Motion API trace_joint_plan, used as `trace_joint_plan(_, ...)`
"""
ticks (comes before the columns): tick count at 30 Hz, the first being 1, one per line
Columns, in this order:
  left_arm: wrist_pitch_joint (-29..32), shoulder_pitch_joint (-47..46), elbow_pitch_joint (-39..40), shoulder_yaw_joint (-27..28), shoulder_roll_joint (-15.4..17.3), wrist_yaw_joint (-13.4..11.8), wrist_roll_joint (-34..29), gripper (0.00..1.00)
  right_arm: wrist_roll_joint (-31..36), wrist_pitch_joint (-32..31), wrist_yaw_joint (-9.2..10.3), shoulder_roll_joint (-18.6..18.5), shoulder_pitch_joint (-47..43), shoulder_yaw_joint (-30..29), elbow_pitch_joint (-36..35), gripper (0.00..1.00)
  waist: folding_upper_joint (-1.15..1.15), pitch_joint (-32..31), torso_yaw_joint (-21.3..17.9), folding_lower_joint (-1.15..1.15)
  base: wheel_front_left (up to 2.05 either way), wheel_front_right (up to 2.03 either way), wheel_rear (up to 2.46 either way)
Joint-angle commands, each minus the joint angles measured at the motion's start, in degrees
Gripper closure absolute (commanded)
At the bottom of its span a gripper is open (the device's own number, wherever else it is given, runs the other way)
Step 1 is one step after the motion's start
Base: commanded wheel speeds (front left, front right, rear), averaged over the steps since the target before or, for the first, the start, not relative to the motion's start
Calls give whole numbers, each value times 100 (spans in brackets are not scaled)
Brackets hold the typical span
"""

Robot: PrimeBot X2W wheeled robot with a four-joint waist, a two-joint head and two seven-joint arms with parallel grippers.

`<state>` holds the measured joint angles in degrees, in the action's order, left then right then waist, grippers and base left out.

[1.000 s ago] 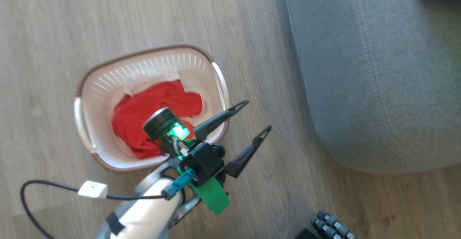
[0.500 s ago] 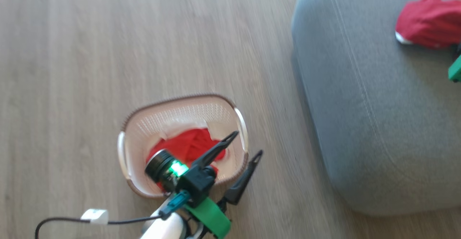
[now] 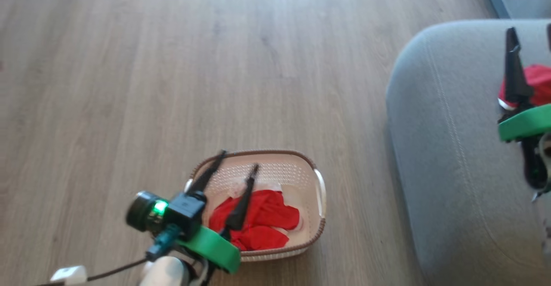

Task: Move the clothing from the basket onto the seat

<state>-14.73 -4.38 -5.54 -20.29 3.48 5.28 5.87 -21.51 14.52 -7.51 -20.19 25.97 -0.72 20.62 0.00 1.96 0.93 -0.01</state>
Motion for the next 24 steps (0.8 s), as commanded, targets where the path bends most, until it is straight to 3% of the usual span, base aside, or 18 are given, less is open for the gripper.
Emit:
trace_joint_plan(1, -27, -122, 237, 272, -55, -60, -47, 0, -58, 47, 2, -80, -46, 127, -317, 0, 0, -111, 156, 1, 0, 0, 0)
trace_joint_plan(7, -27, -97, 299, 694, -58, -405, 200, 0, -59, 47, 2, 210, -725, 471, -1268, 0, 0, -168, 424, 1, 0, 0, 0)
trace_joint_plan(18, -27, 14, 269, 1007, -59, -917, 343, 0, 400, 48, 2, 874, -1645, 761, -1831, 0, 0, -173, 755, 1, 0, 0, 0)
trace_joint_plan(24, -27, 138, 260, 976, -59, -931, 337, 0, 695, 48, 2, 1203, -2099, 789, -1887, 0, 0, -143, 811, 1, 0, 0, 0)
